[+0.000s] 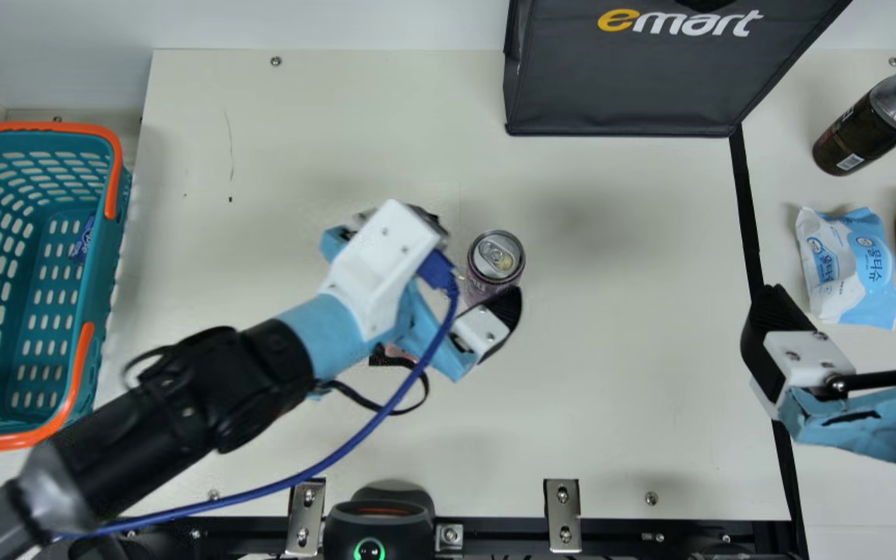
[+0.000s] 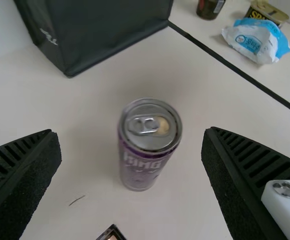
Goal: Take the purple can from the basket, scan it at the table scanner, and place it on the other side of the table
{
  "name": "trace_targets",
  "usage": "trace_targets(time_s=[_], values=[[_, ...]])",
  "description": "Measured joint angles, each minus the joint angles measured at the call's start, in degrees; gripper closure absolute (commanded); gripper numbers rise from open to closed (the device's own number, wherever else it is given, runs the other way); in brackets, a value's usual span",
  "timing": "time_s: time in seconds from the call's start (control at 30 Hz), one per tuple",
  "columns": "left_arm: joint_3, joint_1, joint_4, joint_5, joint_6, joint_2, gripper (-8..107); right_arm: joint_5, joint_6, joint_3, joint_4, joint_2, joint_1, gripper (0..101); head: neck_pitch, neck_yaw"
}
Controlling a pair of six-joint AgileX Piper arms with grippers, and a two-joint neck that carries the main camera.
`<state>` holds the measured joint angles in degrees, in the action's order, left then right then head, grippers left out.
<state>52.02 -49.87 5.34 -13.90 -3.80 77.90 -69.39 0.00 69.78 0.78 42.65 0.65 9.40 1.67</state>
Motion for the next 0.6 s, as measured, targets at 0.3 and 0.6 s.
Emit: trace_targets(time_s=[0.3,0.6], values=[[-2.44,9.48,2.69,-7.20,3.00,-10.14,9,-0.05,0.00,0.00,0.00,0.00,0.00,6,0.00,0.00],[-4.09,21.19,5.51,-15.21,6.24,-17.75,9,-0.05,0.00,0.00,0.00,0.00,0.00,6,0.00,0.00]])
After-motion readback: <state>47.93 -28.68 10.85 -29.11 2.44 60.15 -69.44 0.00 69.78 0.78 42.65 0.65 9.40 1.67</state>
